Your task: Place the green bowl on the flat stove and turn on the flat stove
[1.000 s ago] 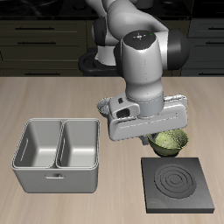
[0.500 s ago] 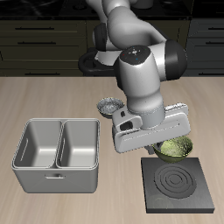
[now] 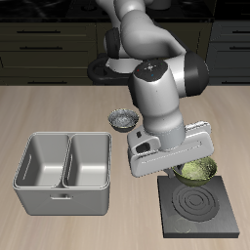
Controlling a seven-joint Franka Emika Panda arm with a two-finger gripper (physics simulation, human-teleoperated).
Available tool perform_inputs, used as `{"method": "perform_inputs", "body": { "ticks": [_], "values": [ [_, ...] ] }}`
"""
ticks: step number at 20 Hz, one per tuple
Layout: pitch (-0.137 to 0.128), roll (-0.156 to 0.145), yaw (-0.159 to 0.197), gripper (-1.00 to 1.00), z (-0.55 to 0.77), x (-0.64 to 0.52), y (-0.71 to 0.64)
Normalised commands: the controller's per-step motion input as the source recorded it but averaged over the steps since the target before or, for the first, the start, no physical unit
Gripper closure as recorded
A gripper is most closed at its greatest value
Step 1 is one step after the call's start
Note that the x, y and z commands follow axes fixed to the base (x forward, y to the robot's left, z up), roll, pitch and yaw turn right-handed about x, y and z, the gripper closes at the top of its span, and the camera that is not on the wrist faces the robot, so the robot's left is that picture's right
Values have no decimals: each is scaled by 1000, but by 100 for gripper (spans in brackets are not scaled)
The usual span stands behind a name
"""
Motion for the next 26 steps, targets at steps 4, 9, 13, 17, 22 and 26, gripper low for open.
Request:
{"method": "perform_inputs", "body": {
  "ticks": [4, 9, 13, 17, 22, 26],
  "values": [
    [8, -4, 3, 100, -139, 35, -21],
    [10, 11, 0, 100, -176, 49, -11],
    [22, 16, 20, 100, -227, 21, 30],
    [21, 50, 20, 100, -300, -23, 153],
    [21, 41, 12, 100, -213, -15, 119],
    [28, 31, 15, 100, -263, 8, 53]
  ]
}}
